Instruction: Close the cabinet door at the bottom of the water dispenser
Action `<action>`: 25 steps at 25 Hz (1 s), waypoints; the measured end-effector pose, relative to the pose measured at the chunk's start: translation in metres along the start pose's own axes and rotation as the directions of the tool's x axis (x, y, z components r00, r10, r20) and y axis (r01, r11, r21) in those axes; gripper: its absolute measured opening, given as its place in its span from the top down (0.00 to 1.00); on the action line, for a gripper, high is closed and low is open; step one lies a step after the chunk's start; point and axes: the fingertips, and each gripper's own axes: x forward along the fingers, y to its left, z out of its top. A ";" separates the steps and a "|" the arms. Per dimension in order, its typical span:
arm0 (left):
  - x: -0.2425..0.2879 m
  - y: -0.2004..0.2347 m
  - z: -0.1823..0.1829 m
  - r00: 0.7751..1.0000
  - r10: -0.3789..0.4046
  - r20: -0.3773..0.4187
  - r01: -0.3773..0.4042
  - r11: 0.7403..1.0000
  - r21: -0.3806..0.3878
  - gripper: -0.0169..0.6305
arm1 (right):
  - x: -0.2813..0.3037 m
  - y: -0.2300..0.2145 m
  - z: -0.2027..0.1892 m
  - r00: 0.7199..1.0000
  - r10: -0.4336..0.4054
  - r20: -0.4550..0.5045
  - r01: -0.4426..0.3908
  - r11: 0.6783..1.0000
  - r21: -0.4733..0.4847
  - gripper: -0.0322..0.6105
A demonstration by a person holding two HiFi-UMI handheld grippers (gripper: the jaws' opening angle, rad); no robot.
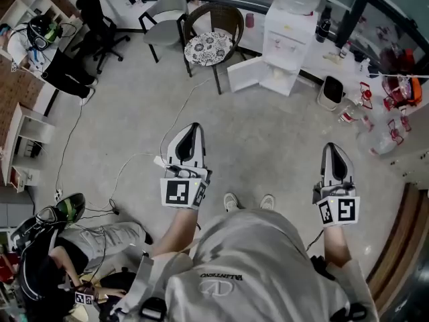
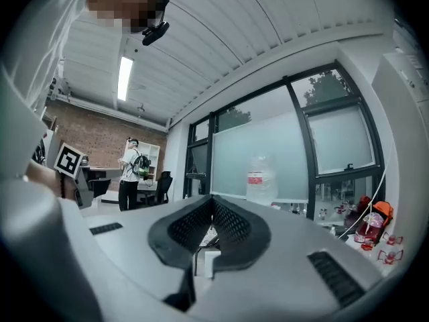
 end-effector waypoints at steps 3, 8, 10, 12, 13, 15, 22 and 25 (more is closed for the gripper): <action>-0.006 0.013 -0.001 1.000 0.008 -0.003 -0.008 1.000 -0.008 0.97 | 0.008 0.013 0.001 1.000 0.012 -0.002 -0.012 1.000 0.000 0.92; -0.014 0.035 -0.002 1.000 0.005 -0.005 -0.005 1.000 -0.016 0.97 | 0.025 0.041 0.003 1.000 0.029 -0.002 -0.029 1.000 -0.002 0.92; -0.019 0.045 -0.004 1.000 -0.002 -0.011 0.001 1.000 -0.021 0.97 | 0.032 0.056 0.004 0.999 0.036 -0.004 -0.036 0.999 -0.004 0.92; -0.026 0.054 -0.008 1.000 -0.014 -0.018 0.013 1.000 -0.024 0.97 | 0.038 0.071 0.003 0.999 0.041 -0.004 -0.041 0.999 -0.006 0.92; -0.029 0.057 -0.011 1.000 -0.020 -0.021 0.020 1.000 -0.024 0.97 | 0.041 0.078 0.002 0.999 0.044 -0.002 -0.044 0.999 -0.007 0.92; -0.036 0.063 -0.021 0.999 -0.027 -0.033 0.026 0.999 -0.028 0.97 | 0.046 0.090 -0.002 0.999 0.054 -0.002 -0.054 0.998 -0.010 0.92; -0.055 0.086 -0.041 0.998 -0.010 -0.070 0.006 0.999 -0.048 0.97 | 0.062 0.128 -0.011 0.993 0.111 -0.027 -0.112 0.994 -0.010 0.92; -0.050 0.089 -0.043 0.997 -0.007 -0.072 0.004 0.999 -0.049 0.97 | 0.071 0.131 -0.011 0.992 0.123 -0.026 -0.124 0.992 -0.009 0.92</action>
